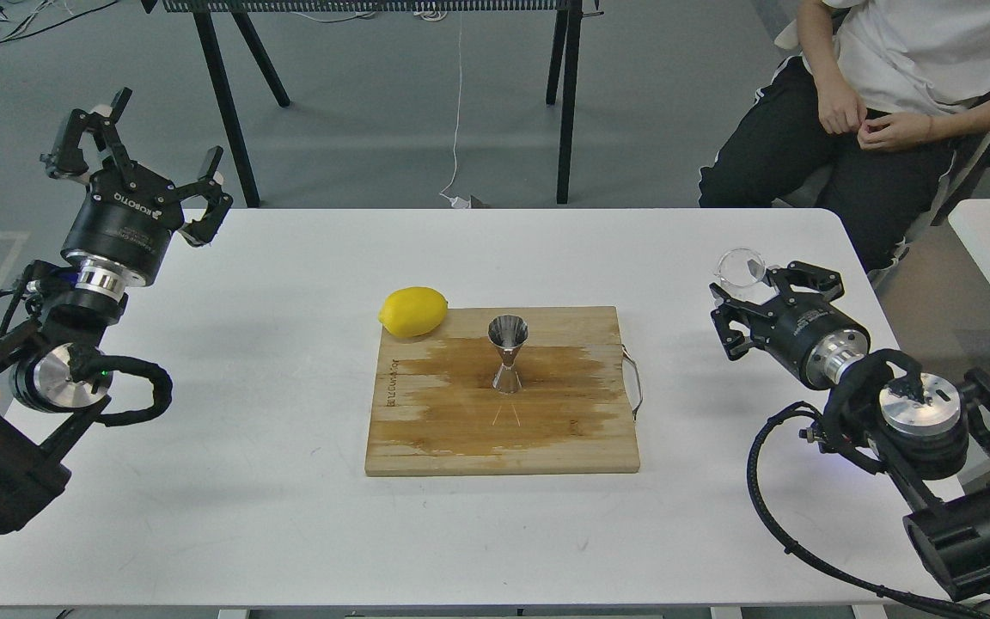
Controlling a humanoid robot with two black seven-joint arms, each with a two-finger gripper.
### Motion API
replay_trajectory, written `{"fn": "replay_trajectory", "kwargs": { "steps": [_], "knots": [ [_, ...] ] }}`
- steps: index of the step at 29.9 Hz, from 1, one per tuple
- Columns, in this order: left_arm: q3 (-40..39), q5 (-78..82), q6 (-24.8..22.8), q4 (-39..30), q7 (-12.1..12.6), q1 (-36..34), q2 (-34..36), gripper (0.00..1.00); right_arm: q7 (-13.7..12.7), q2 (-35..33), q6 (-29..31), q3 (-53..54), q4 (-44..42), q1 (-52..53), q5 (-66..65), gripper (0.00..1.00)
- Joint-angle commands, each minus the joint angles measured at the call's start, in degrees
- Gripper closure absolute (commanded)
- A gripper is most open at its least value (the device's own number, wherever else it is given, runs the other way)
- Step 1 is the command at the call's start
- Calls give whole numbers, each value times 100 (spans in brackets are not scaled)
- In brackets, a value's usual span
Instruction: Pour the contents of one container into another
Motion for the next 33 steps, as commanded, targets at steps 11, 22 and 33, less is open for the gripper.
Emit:
{"fn": "replay_trajectory", "kwargs": {
  "steps": [11, 22, 33],
  "knots": [
    [-76, -116, 6, 17, 0, 0, 43, 0, -377, 406, 777, 103, -1932, 182, 394, 66],
    [-76, -116, -38, 17, 0, 44, 78, 0, -386, 441, 891, 68, -2152, 252, 376, 43],
    [-76, -116, -47, 26, 0, 53, 69, 0, -359, 538, 1286, -2, -2829, 516, 376, 28]
  ]
}}
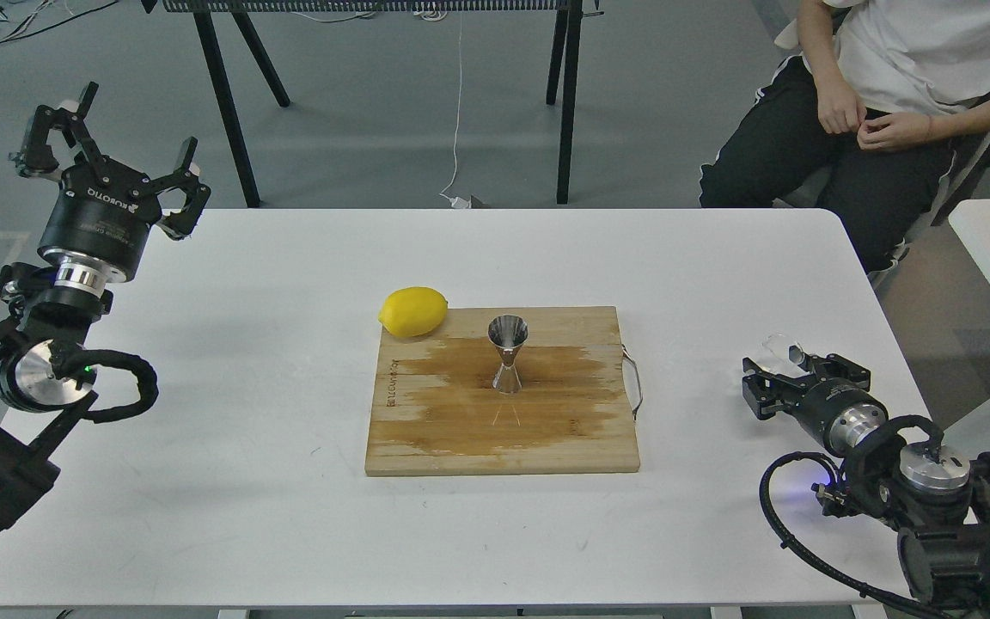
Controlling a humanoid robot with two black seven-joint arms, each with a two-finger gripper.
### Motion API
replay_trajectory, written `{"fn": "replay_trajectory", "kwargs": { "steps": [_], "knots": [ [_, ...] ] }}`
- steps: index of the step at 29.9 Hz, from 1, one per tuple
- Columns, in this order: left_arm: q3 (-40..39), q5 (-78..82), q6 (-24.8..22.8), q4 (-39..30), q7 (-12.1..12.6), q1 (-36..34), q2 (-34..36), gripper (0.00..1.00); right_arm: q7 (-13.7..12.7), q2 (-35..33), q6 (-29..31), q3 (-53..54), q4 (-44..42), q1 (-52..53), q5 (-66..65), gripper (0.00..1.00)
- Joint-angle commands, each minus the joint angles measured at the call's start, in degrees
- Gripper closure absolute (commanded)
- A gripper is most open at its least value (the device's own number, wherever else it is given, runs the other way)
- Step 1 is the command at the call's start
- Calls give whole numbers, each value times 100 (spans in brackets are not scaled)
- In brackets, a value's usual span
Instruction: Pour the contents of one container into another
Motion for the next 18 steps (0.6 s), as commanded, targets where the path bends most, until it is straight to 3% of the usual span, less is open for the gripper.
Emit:
{"fn": "replay_trajectory", "kwargs": {
  "steps": [1, 9, 11, 12, 15, 18],
  "knots": [
    [0, 0, 0, -4, 0, 0, 6, 0, 3, 23, 152, -3, -140, 50, 2, 28],
    [-8, 0, -8, -4, 0, 18, 23, 0, -24, 15, 196, -3, -44, 50, 20, 26],
    [-8, 0, -8, -4, 0, 18, 23, 0, -33, -12, 231, 40, 44, 6, 20, 15],
    [-8, 0, -8, -4, 0, 18, 23, 0, -33, -29, 240, 67, 131, -20, 20, 1],
    [-8, 0, -8, -4, 0, 18, 23, 0, 2, -187, 363, 85, 483, -204, 20, 1],
    [-8, 0, -8, 5, 0, 27, 23, 0, 29, -389, 959, 85, 747, -363, 11, 1]
  ]
}}
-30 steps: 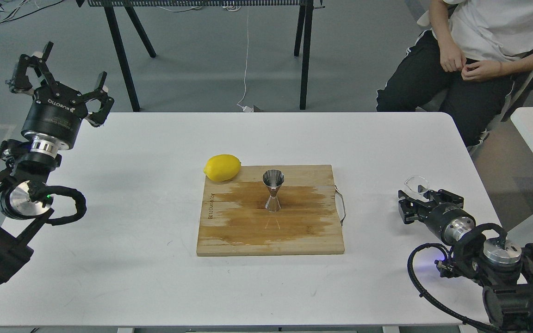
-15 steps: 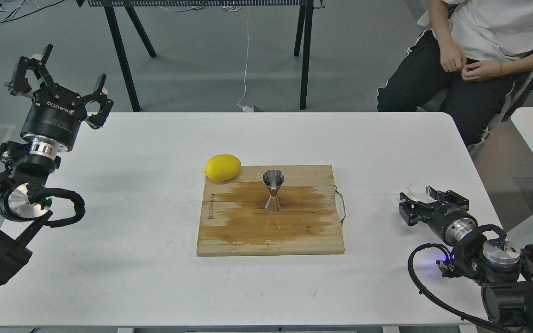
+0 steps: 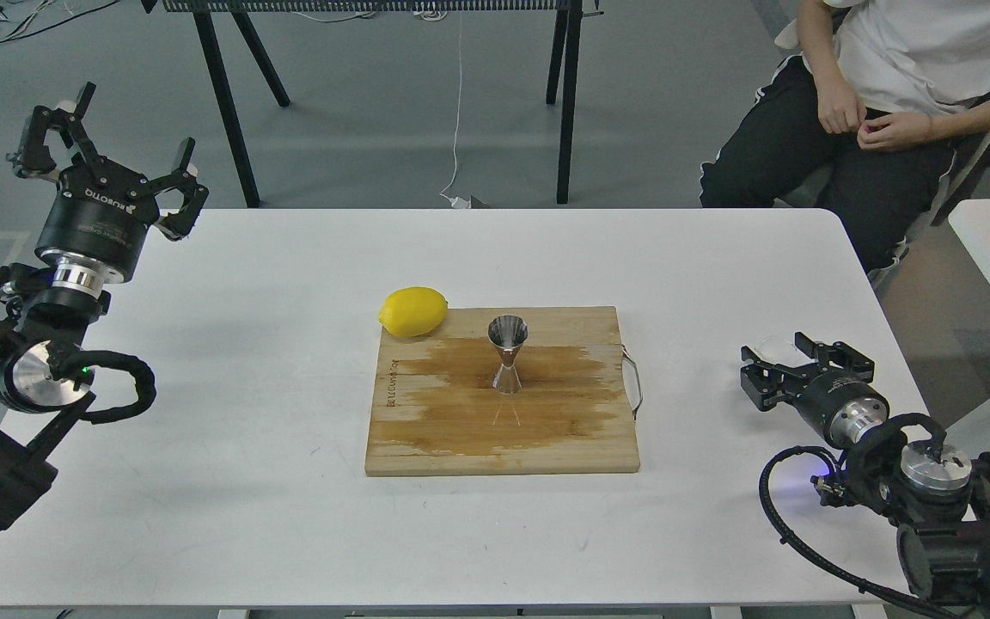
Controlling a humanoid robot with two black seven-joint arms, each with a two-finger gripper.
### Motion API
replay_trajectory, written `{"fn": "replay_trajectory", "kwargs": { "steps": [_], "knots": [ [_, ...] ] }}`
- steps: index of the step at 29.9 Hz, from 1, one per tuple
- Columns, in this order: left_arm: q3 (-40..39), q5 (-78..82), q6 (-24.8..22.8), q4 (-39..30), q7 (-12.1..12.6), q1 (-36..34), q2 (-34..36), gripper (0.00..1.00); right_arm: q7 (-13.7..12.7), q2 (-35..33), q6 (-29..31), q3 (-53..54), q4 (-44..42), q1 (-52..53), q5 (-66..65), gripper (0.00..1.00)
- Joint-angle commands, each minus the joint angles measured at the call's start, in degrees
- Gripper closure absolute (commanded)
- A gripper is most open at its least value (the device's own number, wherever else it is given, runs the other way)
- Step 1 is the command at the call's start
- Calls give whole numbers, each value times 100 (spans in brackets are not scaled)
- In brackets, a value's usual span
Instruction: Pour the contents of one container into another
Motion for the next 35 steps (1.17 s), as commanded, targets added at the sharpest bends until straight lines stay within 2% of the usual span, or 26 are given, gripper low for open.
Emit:
{"fn": "replay_trajectory", "kwargs": {
  "steps": [1, 4, 9, 11, 14, 15, 18, 20, 24, 30, 35],
  "knots": [
    [1, 1, 1, 0, 0, -3, -1, 0, 25, -199, 743, 4, 253, -140, -8, 1],
    [-26, 1, 1, 0, 0, -3, -1, 0, 60, -304, 1185, -13, 244, -44, -52, 1],
    [-114, 1, 10, 8, 5, -3, -1, 0, 166, -612, 1308, -75, 200, 676, -236, 0],
    [-114, 1, 10, 26, 23, -3, 8, 0, 481, -691, 1413, -48, 200, 896, -324, 0],
    [-114, 1, -8, 157, 23, -3, -1, 0, 1236, -718, 1788, -118, 157, 1396, -622, 0],
    [-114, 1, -17, 219, 23, -3, -9, 0, 1412, -718, 1788, -119, 139, 1520, -815, 0],
    [-114, 1, -43, 403, 23, -12, -45, 0, 1861, -692, 1788, -110, 16, 1740, -1395, 0],
    [-122, 1, -78, 448, 23, -38, -62, 0, 2046, -657, 1788, -136, -150, 1907, -1581, 0],
    [-123, 1, -43, 457, 23, -82, -80, 0, 2082, -630, 1788, -443, -459, 2285, -1757, 0],
    [-88, 1, -17, 562, 31, -239, -89, 0, 2091, -516, 1788, -567, -459, 2400, -1749, 0],
    [-43, 10, -43, 913, 40, -521, -97, 0, 2100, -437, 1788, -488, -468, 2409, -1749, 0]
  ]
}}
